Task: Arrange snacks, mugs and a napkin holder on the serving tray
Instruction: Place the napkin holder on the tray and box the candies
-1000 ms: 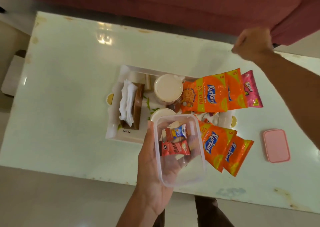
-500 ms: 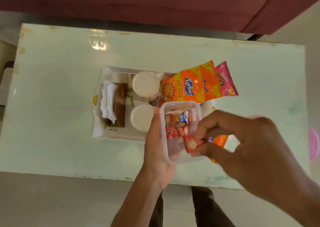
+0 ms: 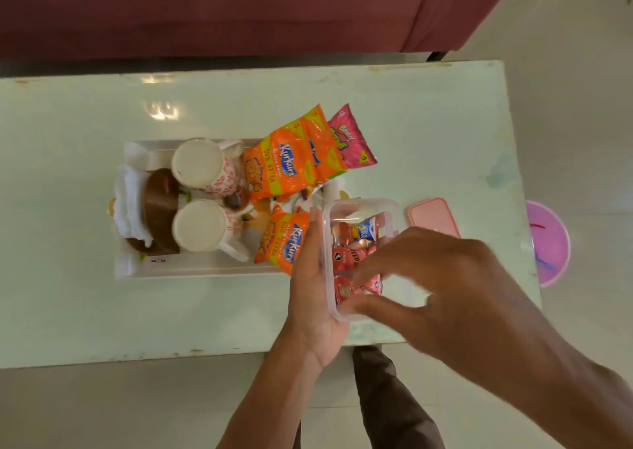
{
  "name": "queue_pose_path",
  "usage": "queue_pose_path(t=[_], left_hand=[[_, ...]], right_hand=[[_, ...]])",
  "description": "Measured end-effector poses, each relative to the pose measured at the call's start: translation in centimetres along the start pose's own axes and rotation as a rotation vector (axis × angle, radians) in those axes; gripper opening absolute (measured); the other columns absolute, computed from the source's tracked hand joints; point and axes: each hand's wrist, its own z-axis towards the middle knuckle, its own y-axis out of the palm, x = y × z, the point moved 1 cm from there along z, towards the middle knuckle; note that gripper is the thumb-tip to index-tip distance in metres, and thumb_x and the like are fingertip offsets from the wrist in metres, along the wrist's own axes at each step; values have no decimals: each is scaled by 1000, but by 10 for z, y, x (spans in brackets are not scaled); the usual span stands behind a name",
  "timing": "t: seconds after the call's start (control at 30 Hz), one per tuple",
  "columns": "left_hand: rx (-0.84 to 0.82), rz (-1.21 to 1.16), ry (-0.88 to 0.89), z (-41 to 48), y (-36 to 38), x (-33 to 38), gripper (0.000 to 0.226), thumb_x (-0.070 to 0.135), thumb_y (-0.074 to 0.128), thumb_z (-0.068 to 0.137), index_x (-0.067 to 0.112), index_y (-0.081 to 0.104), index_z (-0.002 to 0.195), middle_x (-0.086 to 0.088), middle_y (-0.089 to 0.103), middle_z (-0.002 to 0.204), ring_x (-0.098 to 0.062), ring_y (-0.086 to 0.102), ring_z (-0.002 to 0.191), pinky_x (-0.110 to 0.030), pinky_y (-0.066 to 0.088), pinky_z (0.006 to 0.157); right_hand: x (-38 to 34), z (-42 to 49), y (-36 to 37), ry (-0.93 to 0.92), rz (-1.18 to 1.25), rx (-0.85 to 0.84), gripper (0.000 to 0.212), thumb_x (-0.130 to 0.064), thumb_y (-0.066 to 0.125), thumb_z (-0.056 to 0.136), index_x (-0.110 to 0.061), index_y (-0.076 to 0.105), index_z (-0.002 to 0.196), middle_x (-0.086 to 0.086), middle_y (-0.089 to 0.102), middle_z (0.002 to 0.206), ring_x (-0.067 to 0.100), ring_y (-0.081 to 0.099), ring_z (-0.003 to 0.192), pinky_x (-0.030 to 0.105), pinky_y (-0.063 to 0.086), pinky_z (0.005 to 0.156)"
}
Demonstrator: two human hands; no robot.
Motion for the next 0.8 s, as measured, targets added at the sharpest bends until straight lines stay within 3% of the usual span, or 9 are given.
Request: queue_pose_path(t=[0.1, 0.23, 0.27, 0.33, 0.43, 0.53, 0.67, 0.73, 0.8], left_hand=[[0, -24, -2, 7, 12, -18, 52, 43, 36, 108, 3, 54, 137, -24, 62, 126, -35, 68, 100, -40, 58, 77], [60, -106, -72, 12, 23, -42, 58, 43, 37, 106, 6, 42, 150, -32, 46, 148, -56, 42, 136, -54, 48, 97], [79, -113, -74, 13, 24, -47, 56, 42, 38, 105, 8, 45, 149, -31, 45, 150, -56, 40, 138, -58, 45, 101], [127, -99, -67, 16, 24, -54, 54, 43, 44, 100, 14, 53, 145, -27, 50, 149, -52, 45, 137, -66, 38, 109], [133, -92, -58, 20, 24, -57, 50, 42, 49, 98, 18, 60, 139, -19, 62, 139, -44, 58, 128, -67, 34, 113], [130, -102, -44, 22, 19, -61, 47, 41, 46, 99, 18, 63, 137, -15, 67, 133, -37, 66, 120, -65, 39, 110], [139, -115, -48, 26, 20, -65, 49, 42, 42, 101, 17, 59, 141, -19, 61, 140, -43, 58, 128, -69, 36, 111], [151, -127, -41, 28, 22, -67, 50, 42, 44, 99, 17, 60, 139, -20, 61, 140, -46, 53, 133, -68, 37, 111], [146, -150, -29, 28, 23, -70, 49, 43, 48, 97, 18, 63, 136, -19, 64, 136, -45, 54, 132, -64, 40, 110]], right_hand=[[36, -12, -28, 171, 40, 253, 18, -51, 77, 75, -43, 62, 69, -28, 67, 91, -9, 62, 73, -3, 36, 63], [129, -19, -14, 510, 33, 368, 13, -35, 80, 81, -26, 72, 87, -21, 71, 76, -9, 67, 78, -1, 40, 65], [151, -19, 0, 590, 27, 300, 22, -29, 81, 81, -19, 72, 99, -14, 74, 90, 1, 69, 89, 4, 44, 73], [182, -14, 29, 663, -35, 128, 53, -29, 82, 80, -17, 62, 128, 6, 67, 125, 27, 60, 116, 31, 48, 94], [203, 1, 61, 651, -163, 18, 81, -36, 80, 78, -24, 42, 149, 14, 42, 151, 39, 41, 132, 50, 48, 97], [213, 13, 80, 638, -319, -23, 78, -40, 74, 81, -27, 39, 149, 18, 34, 154, 43, 39, 130, 55, 49, 93], [221, 19, 79, 619, -426, -11, 67, -43, 76, 82, -27, 50, 141, 17, 45, 143, 38, 47, 123, 49, 48, 93], [221, 18, 68, 645, -308, 55, 66, -39, 80, 78, -26, 55, 137, 15, 48, 140, 36, 49, 122, 46, 49, 93], [213, 15, 51, 687, -14, 280, 66, -36, 84, 72, -24, 57, 131, 14, 49, 136, 31, 55, 117, 42, 53, 92]])
